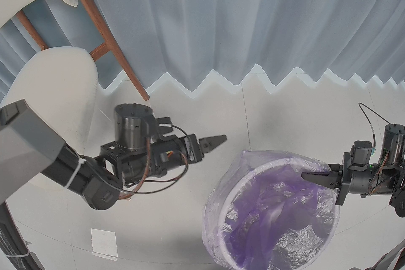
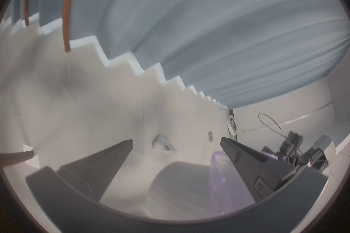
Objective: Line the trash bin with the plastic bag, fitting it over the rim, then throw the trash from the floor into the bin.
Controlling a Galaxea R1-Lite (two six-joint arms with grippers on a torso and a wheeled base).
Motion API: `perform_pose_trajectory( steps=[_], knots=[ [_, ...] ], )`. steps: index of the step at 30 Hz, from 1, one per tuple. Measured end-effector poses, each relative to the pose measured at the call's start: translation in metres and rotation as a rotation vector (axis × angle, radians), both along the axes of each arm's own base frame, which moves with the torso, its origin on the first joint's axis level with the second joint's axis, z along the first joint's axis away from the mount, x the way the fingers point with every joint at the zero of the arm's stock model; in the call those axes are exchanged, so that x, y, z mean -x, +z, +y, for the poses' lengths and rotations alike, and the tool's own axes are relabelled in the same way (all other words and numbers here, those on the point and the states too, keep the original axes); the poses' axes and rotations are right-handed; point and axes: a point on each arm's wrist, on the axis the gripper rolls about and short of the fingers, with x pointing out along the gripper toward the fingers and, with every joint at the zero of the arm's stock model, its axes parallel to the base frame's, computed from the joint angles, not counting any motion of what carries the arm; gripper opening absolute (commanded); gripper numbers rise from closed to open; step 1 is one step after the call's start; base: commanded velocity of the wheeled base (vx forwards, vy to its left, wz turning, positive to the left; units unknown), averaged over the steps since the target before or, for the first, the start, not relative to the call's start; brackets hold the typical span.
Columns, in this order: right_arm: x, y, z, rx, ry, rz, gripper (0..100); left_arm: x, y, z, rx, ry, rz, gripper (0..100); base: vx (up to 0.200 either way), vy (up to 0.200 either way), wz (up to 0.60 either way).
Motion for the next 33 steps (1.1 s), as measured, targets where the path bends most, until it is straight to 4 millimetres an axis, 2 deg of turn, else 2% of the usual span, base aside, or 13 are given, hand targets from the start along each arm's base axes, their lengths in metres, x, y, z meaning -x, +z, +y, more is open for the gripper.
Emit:
perform_pose_trajectory(
  steps=[4,7,9,16,22,27,33],
  knots=[
    [-0.001,-0.001,-0.003,0.0,-0.026,0.012,0,-0.001,0.018,0.02,0.025,0.073,-0.031,100,0.0,0.0,0.0],
    [-0.003,-0.002,-0.006,0.012,-0.085,0.019,0,0.005,0.035,0.03,0.046,0.103,-0.058,100,0.0,0.0,0.0],
    [-0.005,-0.002,-0.007,0.016,-0.136,0.03,0,0.013,0.047,0.036,0.05,0.12,-0.067,100,0.0,0.0,0.0],
    [-0.01,0.001,-0.006,-0.006,-0.253,0.07,0,0.048,0.072,0.053,-0.038,0.141,0.023,100,0.0,0.0,0.0],
    [-0.01,0.004,0.003,-0.026,-0.3,0.096,0,0.074,0.082,0.063,-0.218,0.079,0.006,100,0.0,0.0,0.0],
    [-0.009,0.005,0.011,-0.032,-0.305,0.105,0,0.083,0.092,0.064,-0.334,0.018,-0.092,100,0.0,0.0,0.0],
    [-0.008,0.005,0.014,-0.03,-0.308,0.108,0,0.081,0.102,0.043,-0.364,0.035,-0.139,100,0.0,0.0,0.0]
  ],
)
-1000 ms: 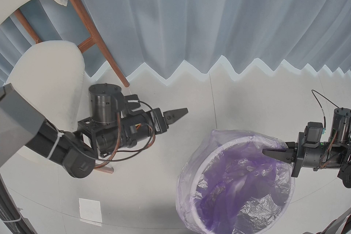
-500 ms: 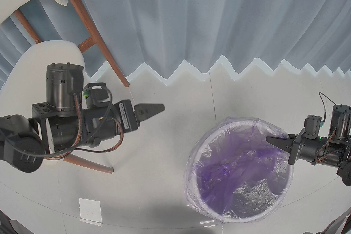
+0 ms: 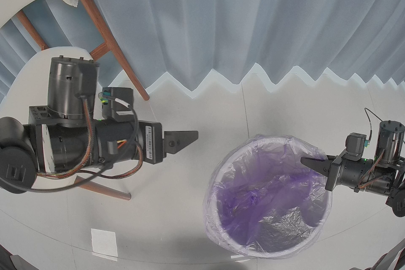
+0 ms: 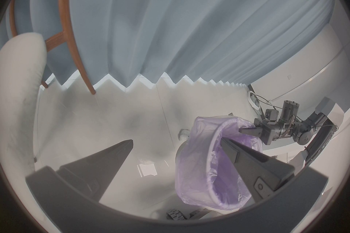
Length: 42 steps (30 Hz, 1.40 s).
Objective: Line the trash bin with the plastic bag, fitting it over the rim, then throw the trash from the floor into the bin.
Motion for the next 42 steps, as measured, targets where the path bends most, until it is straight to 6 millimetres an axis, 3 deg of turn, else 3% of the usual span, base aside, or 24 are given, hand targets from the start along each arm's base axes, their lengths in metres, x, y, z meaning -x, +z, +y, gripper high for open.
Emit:
perform_pose_trajectory(
  steps=[12,18,34,35,42],
  knots=[
    [-0.01,0.007,0.004,0.007,-0.041,-0.034,0,0.014,-0.014,-0.03,-0.204,-0.048,0.175,100,0.0,0.0,0.0],
    [-0.018,0.012,0.011,0.014,-0.058,-0.059,0,0.008,-0.013,-0.054,-0.272,-0.044,0.196,100,0.0,0.0,0.0],
    [-0.033,0.018,0.029,0.017,-0.062,-0.088,0,-0.013,-0.068,-0.106,-0.373,0.034,0.306,100,0.0,0.0,0.0],
    [-0.034,0.018,0.029,0.016,-0.062,-0.088,0,-0.015,-0.071,-0.107,-0.379,0.042,0.306,0,0.0,0.0,0.0],
    [-0.034,0.018,0.029,0.018,-0.061,-0.089,0,-0.029,-0.083,-0.115,-0.389,0.094,0.314,0,0.0,0.0,0.0]
  ],
)
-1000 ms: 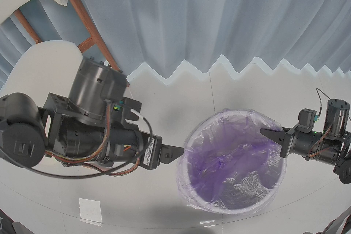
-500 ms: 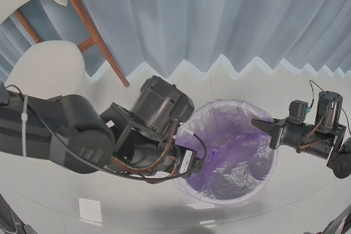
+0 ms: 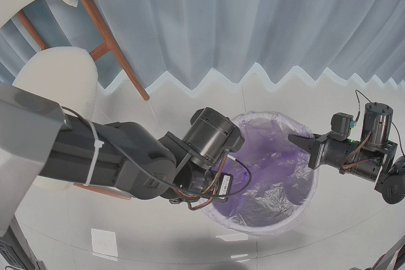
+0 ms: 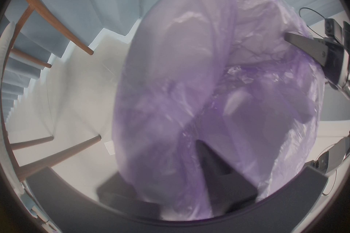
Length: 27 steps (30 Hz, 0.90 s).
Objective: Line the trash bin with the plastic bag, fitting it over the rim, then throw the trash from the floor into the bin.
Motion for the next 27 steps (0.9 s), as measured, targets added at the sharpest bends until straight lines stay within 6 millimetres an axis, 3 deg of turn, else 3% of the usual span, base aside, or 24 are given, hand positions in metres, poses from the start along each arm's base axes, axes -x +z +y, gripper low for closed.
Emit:
perform_pose_trajectory(
  steps=[9,10,16,27],
  knots=[
    [-0.001,0.003,0.0,-0.012,-0.004,-0.04,0,-0.01,-0.006,-0.004,0.015,0.039,0.007,0,0.0,0.0,0.0],
    [-0.001,0.003,0.0,-0.012,-0.004,-0.042,100,-0.01,-0.006,-0.004,0.012,0.044,0.007,0,0.0,0.0,0.0],
    [0.002,0.0,-0.001,-0.018,-0.009,-0.03,100,-0.011,-0.008,-0.003,-0.007,0.055,0.001,0,0.0,0.0,0.0],
    [0.032,-0.02,-0.016,-0.002,-0.017,0.063,100,-0.033,-0.005,0.018,0.005,0.135,-0.006,0,0.0,0.0,0.0]
  ],
)
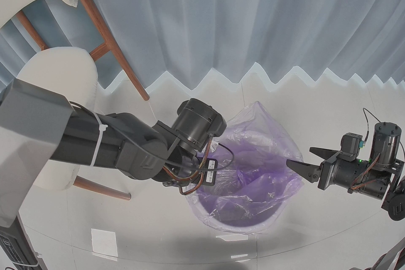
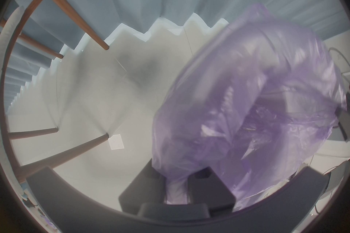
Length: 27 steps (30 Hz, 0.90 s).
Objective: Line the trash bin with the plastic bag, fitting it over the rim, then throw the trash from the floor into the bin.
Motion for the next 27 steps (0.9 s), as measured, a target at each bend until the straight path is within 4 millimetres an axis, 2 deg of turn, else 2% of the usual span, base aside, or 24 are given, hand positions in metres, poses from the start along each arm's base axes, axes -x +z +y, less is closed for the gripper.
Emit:
perform_pose_trajectory(
  steps=[5,10,19,24,27],
  knots=[
    [0.002,-0.001,-0.006,0.004,-0.019,0.003,100,-0.008,0.0,0.008,0.001,0.03,-0.002,0,0.0,0.0,0.0],
    [-0.005,-0.002,-0.012,0.01,-0.058,0.004,100,-0.01,0.0,0.01,0.005,0.035,-0.001,0,0.0,0.0,0.0],
    [-0.041,0.004,-0.006,-0.027,-0.085,-0.079,100,-0.01,0.001,0.006,0.02,0.02,-0.017,0,0.0,0.0,0.0],
    [-0.06,-0.006,-0.002,-0.043,-0.088,-0.066,100,-0.009,0.003,0.004,0.034,0.014,-0.032,0,0.0,0.0,0.0],
    [-0.07,-0.013,-0.002,-0.118,-0.088,-0.019,100,-0.011,0.004,0.004,0.043,0.018,-0.041,0,0.0,0.0,0.0]
  ],
)
